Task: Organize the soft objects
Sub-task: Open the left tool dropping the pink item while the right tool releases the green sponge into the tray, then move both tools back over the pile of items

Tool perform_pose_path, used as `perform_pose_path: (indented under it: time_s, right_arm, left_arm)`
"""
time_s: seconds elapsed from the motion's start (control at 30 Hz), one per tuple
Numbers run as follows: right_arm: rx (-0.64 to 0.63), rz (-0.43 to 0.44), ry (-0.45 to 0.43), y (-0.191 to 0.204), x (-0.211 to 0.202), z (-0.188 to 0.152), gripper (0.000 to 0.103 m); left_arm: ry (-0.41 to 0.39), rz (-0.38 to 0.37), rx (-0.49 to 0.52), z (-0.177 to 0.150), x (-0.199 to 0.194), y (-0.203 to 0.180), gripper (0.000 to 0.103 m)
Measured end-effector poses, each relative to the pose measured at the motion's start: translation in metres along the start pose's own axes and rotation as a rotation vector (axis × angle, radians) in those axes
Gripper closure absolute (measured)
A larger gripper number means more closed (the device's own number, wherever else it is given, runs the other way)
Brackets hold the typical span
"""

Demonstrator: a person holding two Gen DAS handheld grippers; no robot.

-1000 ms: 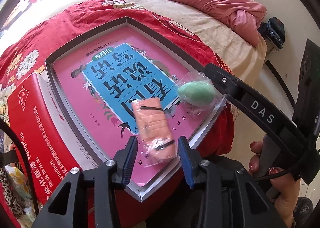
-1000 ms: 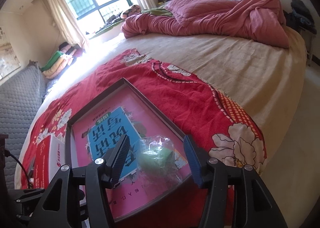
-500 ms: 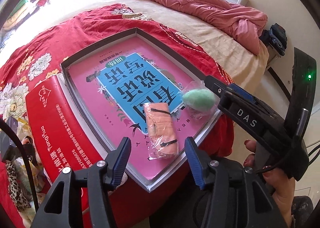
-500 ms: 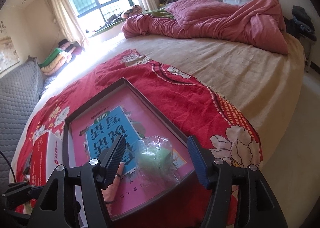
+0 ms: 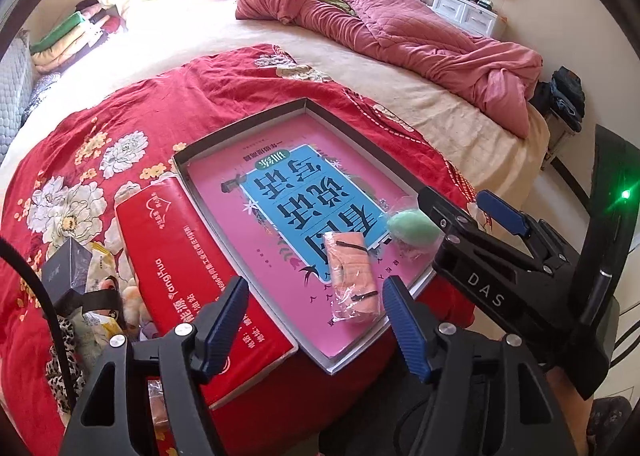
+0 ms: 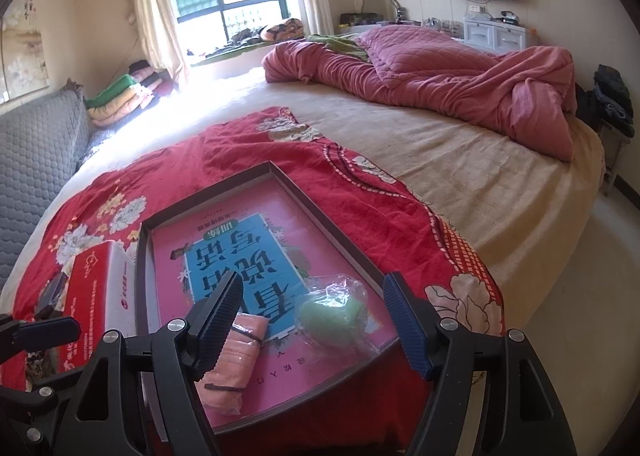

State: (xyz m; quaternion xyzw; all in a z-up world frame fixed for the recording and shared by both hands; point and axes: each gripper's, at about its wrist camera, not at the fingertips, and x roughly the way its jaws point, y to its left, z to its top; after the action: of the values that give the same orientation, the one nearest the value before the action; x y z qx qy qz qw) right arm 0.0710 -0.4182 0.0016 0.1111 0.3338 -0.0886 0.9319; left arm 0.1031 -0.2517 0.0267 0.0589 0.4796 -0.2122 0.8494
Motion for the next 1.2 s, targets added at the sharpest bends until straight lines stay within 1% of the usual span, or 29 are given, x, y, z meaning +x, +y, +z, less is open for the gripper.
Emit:
perform_pose_path:
  time_s: [0.1,0.3,0.5,0.73,0.97,1.2]
  right_arm:
    - [-0.011,-0.004,-0.015,0.007,-0.008,0.001,0.028]
    - [-0.030,0.003,-0.018,0.021,-0.020,0.003,0.028]
    - [-0.085,0.000,-0.049,0.041,-0.036,0.003,0.027]
    - [-0.133,0.032,-0.062,0.063,-0.051,0.005,0.027]
    - [-0.171,0.045,-0.076,0.081,-0.065,0.006,0.027]
    - [-0.211,0.078,-0.092,0.101,-0.080,0.004,0.026]
  left_arm:
    - [-0.023,0.025,0.004,-0.002,-0.009,0.005,0.034]
    - [-0.047,0.041,-0.007,-0.011,-0.023,0.014,0.034]
    - [-0.045,0.042,-0.051,-0.026,-0.032,0.032,0.034]
    - [-0.060,0.036,-0.091,-0.036,-0.044,0.049,0.034]
    - [-0.085,0.050,-0.121,-0.048,-0.059,0.064,0.034]
    - [-0.113,0.070,-0.164,-0.058,-0.076,0.081,0.034]
